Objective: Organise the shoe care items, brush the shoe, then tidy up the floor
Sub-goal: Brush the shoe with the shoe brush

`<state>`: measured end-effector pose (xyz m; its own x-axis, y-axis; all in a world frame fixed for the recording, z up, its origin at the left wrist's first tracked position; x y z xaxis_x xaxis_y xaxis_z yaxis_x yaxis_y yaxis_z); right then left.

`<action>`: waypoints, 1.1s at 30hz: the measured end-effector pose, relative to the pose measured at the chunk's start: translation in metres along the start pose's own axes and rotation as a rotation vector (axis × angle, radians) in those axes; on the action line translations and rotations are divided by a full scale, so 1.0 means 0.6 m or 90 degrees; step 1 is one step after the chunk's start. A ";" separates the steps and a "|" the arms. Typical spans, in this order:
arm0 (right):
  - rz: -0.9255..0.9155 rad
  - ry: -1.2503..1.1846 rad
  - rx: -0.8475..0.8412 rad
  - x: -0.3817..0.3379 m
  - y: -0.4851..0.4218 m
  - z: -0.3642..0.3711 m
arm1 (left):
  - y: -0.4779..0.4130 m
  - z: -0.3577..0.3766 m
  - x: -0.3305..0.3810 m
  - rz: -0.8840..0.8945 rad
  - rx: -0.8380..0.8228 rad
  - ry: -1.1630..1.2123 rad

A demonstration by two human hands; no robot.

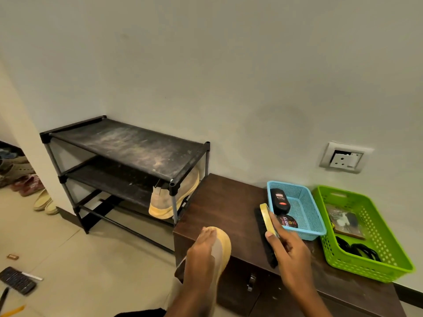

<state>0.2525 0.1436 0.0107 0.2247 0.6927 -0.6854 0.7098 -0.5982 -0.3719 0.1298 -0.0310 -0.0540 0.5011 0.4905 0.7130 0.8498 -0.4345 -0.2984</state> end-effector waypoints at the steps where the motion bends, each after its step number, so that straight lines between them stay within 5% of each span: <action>1: -0.042 0.017 -0.010 -0.018 0.002 -0.002 | -0.008 -0.004 0.016 0.078 0.008 0.006; 5: -0.189 0.086 -0.052 -0.087 0.031 0.013 | 0.001 -0.038 0.093 0.370 -0.027 -0.046; 8: -0.229 0.091 -0.007 -0.116 0.045 0.016 | 0.005 -0.089 0.132 0.455 0.067 -0.022; 13: -0.162 0.094 0.094 -0.118 0.035 -0.019 | -0.013 -0.094 0.162 0.452 0.081 0.061; 18: -0.302 0.110 0.044 -0.166 0.067 -0.003 | -0.036 -0.120 0.142 0.309 0.141 0.251; 22: -0.177 0.137 0.009 -0.133 0.037 -0.006 | -0.042 -0.120 0.150 0.335 0.130 0.218; 26: -0.290 0.139 0.030 -0.171 0.070 0.013 | -0.044 -0.125 0.153 0.322 0.137 0.237; 30: -0.080 0.140 0.043 -0.122 0.015 -0.012 | -0.051 -0.123 0.138 0.295 0.141 0.249; 33: -0.229 0.113 0.056 -0.162 0.046 -0.002 | -0.046 -0.107 0.150 0.320 0.122 0.251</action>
<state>0.2509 0.0604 0.0681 0.0896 0.9185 -0.3852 0.7066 -0.3312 -0.6253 0.1413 -0.0232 0.0591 0.7779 -0.0653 0.6250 0.5601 -0.3790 -0.7367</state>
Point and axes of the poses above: each hand's wrist, its own y-axis away from the middle knuckle, its own z-axis out of the palm, x = y × z, the point moved 9 cm from there along -y, towards the middle knuckle, and after that the axes turned 11 degrees about y, right-handed, at the moved point
